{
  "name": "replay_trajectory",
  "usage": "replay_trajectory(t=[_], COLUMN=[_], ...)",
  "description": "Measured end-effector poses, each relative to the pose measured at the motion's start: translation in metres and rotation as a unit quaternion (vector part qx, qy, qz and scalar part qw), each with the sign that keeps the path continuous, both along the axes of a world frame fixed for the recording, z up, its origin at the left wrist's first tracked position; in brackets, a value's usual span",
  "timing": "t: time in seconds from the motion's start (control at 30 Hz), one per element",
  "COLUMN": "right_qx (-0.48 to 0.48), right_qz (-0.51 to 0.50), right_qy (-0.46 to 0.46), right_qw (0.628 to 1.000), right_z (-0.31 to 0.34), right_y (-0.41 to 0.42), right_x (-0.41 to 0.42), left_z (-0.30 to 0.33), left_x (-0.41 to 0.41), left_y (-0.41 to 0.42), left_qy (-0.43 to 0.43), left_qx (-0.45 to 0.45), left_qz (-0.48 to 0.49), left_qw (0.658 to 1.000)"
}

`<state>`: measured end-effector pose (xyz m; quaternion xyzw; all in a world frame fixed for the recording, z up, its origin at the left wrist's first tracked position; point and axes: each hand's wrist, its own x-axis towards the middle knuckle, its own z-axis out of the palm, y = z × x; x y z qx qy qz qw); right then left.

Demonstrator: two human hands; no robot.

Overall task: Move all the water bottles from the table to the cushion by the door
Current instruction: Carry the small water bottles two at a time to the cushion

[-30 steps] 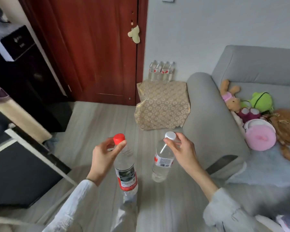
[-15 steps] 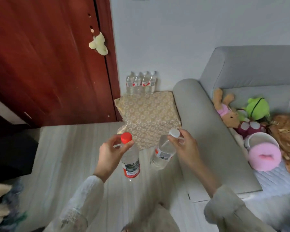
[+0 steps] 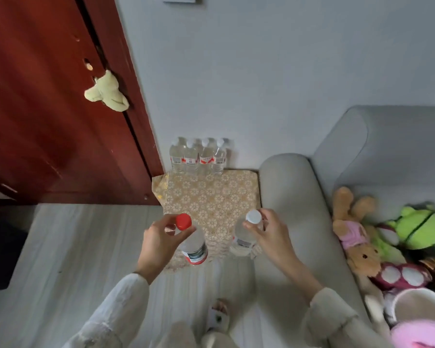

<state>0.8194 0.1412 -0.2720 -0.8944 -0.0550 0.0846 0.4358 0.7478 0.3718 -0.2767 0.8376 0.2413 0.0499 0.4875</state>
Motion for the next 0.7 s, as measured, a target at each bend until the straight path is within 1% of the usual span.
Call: replay_trajectory(t=[0.1,0.23,0.43,0.53,0.7], right_qx=[-0.001,-0.020,-0.068,-0.067,-0.056], right_qz=[-0.002,0.001,0.000,0.000,-0.027], right_qy=[0.009,0.028,0.056,0.080,0.116], right_qw=[1.000,0.999,0.996,0.995,0.991], right_z=[-0.001,-0.013,-0.040,-0.057,-0.092], right_y=[-0.001,0.003,0.009,0.011,0.017], right_x=[0.050,0.111,0.193,0.230,0.288], left_z=[-0.003,-0.017,-0.048,-0.062,-0.089], left_x=[0.051,0.117,0.208,0.249,0.309], left_y=[-0.006,-0.009,-0.009,-0.012,-0.019], left_qy=[0.013,0.032,0.091,0.105,0.141], left_qx=[-0.016,-0.012,-0.013,-0.014,0.024], left_qz=[-0.003,-0.025,-0.079,-0.106,-0.159], left_qw=[1.000,0.999,0.993,0.989,0.977])
